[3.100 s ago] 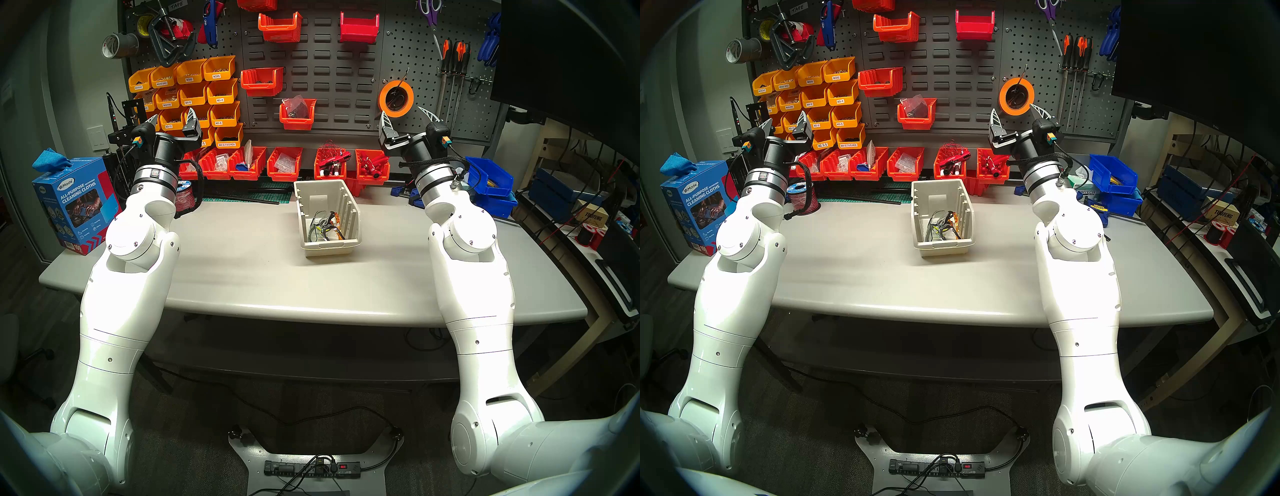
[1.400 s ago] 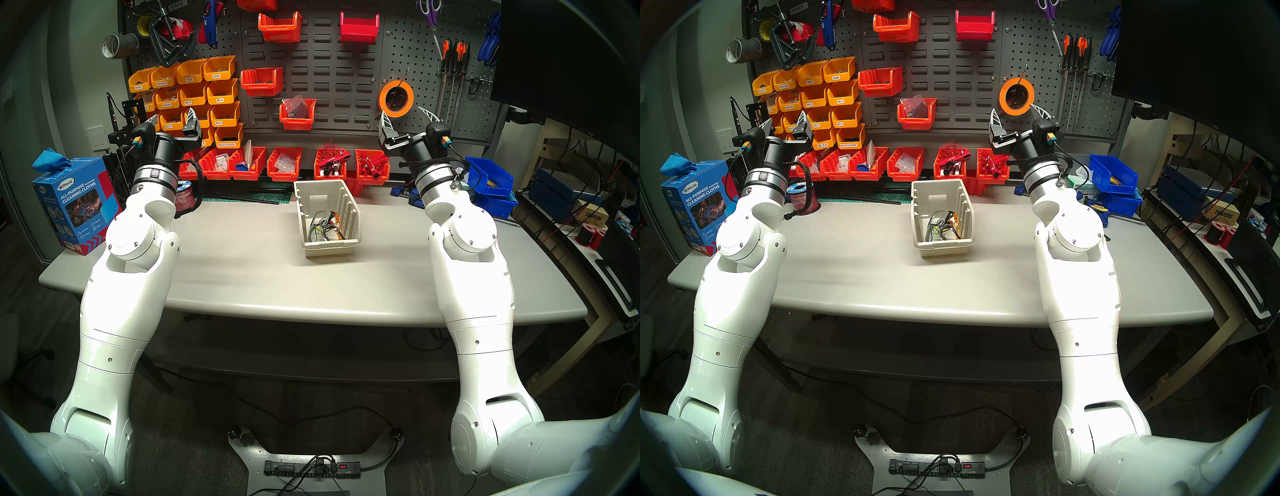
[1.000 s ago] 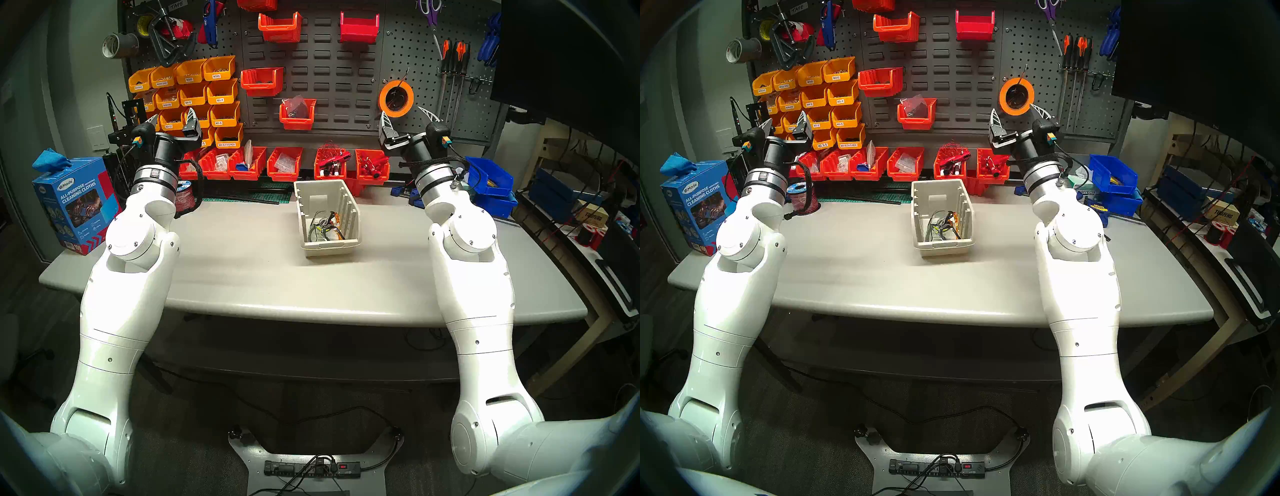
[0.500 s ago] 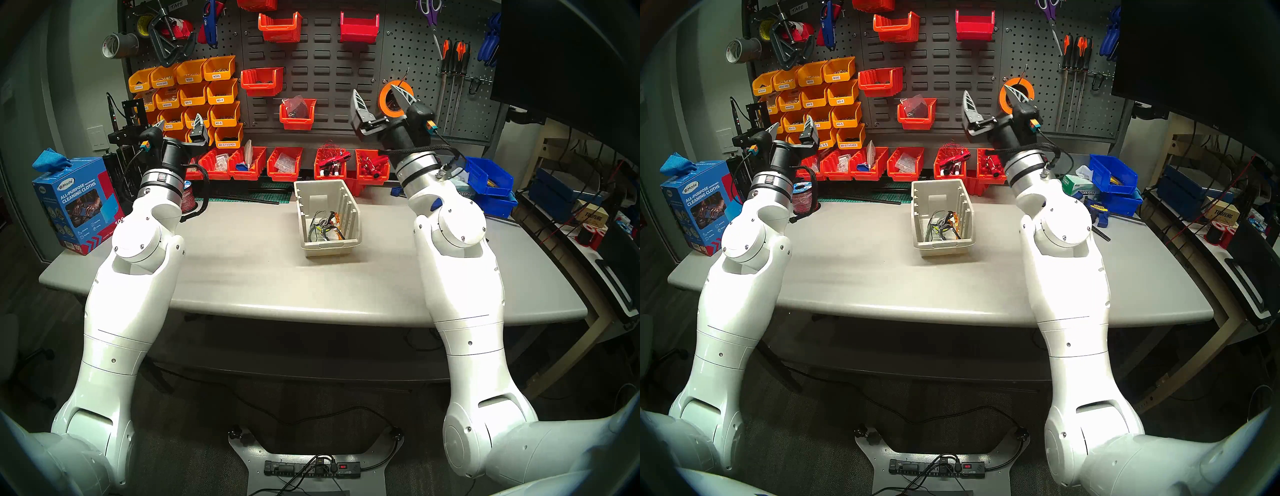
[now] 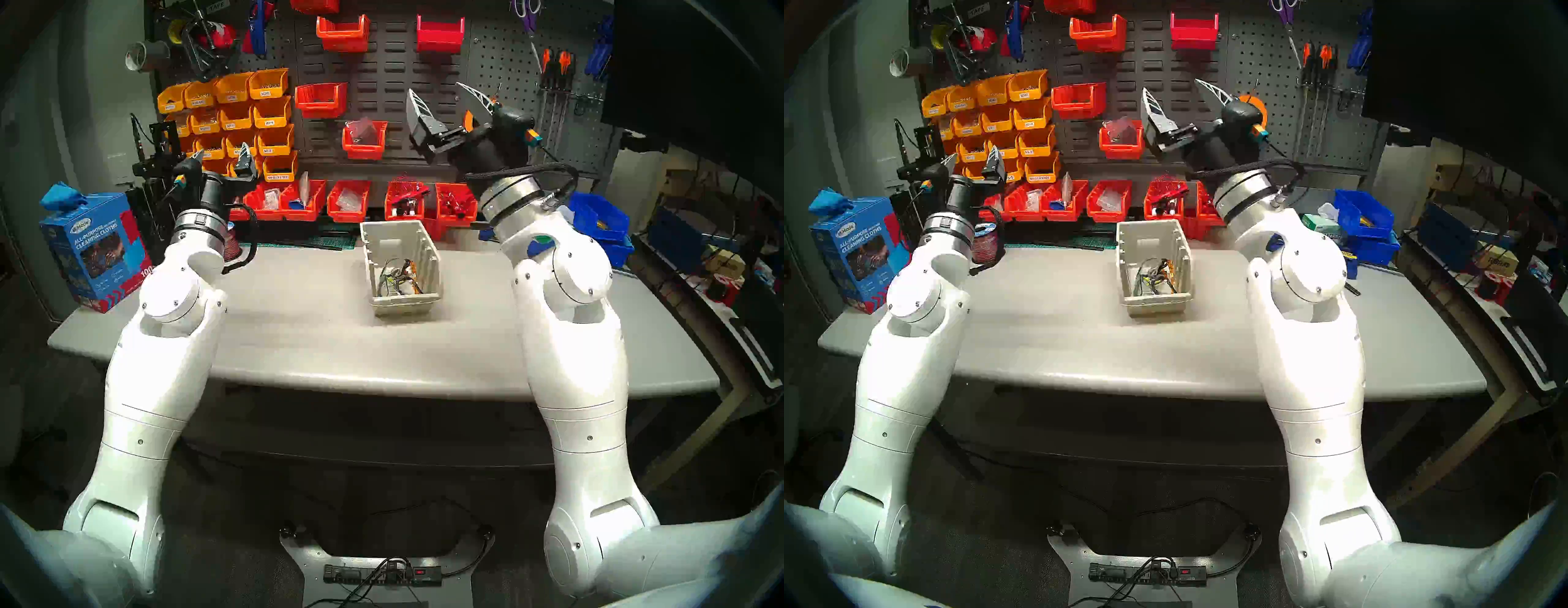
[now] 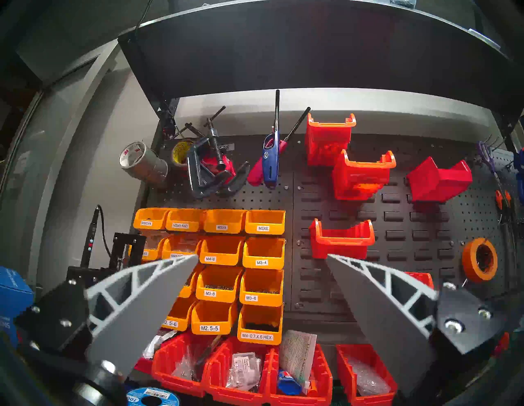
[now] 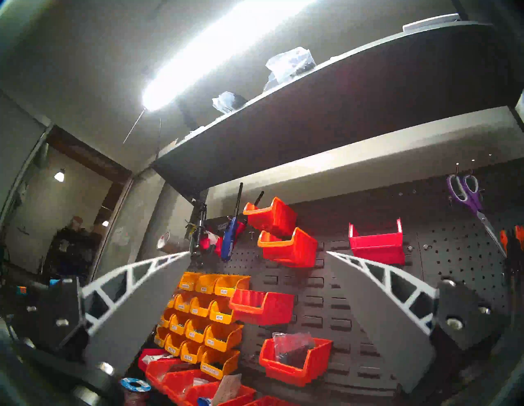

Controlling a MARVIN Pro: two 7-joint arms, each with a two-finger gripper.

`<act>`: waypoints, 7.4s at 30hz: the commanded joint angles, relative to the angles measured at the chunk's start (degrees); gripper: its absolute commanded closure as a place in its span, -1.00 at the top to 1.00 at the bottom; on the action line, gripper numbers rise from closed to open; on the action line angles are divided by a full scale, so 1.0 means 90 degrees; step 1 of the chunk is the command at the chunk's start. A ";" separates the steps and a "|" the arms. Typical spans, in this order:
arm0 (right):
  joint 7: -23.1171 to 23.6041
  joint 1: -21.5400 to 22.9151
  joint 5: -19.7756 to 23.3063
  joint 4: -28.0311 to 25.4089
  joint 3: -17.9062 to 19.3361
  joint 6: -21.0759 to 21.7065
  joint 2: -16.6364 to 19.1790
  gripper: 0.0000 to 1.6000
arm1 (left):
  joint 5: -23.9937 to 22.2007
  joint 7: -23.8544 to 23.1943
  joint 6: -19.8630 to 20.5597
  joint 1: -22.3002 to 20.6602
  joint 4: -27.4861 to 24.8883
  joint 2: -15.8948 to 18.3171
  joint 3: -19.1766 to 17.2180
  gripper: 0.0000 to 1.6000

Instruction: Take out tools from the storage box

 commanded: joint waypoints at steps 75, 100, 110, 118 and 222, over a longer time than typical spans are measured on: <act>0.0388 -0.0228 -0.1749 0.0877 -0.1304 0.1331 0.1219 1.00 | 0.0022 0.0008 -0.0041 -0.0119 -0.0039 0.0002 -0.0030 1.00; 0.1109 -0.0217 -0.1712 0.0690 -0.1431 0.2024 0.1595 1.00 | 0.0023 0.0007 -0.0041 -0.0119 -0.0039 0.0001 -0.0031 1.00; 0.0968 -0.0041 -0.1990 0.0782 -0.1586 0.2155 0.1526 1.00 | 0.0023 0.0007 -0.0041 -0.0119 -0.0039 0.0001 -0.0031 1.00; 0.0830 0.0045 -0.2152 0.0760 -0.1521 0.2342 0.1609 1.00 | 0.0022 0.0006 -0.0040 -0.0118 -0.0039 0.0002 -0.0031 1.00; 0.5449 0.4488 -0.3201 0.3295 -0.4282 0.4212 0.1627 1.00 | 0.0024 0.0004 -0.0039 -0.0118 -0.0039 -0.0001 -0.0033 1.00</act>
